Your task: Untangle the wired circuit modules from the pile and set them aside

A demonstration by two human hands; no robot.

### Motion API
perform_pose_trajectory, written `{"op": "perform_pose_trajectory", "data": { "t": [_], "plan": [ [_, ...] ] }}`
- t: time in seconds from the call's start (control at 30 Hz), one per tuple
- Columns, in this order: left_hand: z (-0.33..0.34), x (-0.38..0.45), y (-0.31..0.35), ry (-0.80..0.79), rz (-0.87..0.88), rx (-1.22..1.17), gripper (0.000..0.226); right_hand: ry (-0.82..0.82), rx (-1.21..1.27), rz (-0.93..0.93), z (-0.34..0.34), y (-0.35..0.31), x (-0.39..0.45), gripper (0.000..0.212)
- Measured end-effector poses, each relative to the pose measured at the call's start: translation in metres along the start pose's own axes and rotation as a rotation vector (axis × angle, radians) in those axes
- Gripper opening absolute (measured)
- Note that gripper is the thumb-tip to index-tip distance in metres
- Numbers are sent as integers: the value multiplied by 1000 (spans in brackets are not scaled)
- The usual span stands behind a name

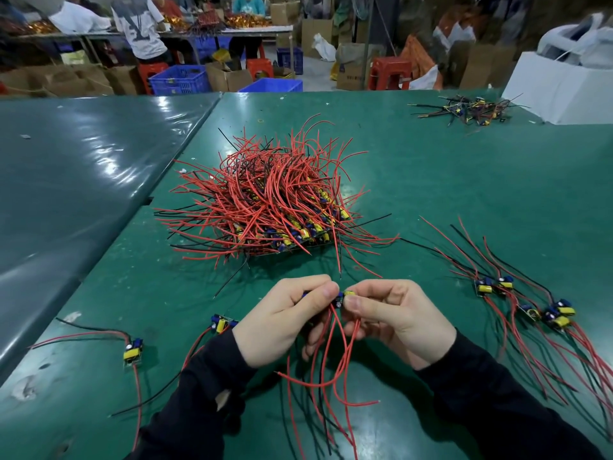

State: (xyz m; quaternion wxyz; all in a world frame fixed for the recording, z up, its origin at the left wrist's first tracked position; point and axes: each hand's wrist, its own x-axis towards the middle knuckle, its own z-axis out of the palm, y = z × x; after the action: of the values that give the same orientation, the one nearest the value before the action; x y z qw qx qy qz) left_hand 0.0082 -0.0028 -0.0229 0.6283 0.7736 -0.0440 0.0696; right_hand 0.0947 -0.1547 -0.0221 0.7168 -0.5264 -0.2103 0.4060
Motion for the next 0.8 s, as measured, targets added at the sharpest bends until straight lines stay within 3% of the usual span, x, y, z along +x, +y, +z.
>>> {"op": "perform_pose_trajectory", "data": {
  "t": [0.23,0.4,0.8],
  "plan": [
    [-3,1,-6,103,-30,49,49,76,-121,-185,-2,-1,1,15],
    [-3,0,-4,129,96,145,45,58,-168,-294,0,-1,0,11],
    [0,0,2,159,189,62,48,-12,-156,-374,5,-3,-6,7]
  ]
}}
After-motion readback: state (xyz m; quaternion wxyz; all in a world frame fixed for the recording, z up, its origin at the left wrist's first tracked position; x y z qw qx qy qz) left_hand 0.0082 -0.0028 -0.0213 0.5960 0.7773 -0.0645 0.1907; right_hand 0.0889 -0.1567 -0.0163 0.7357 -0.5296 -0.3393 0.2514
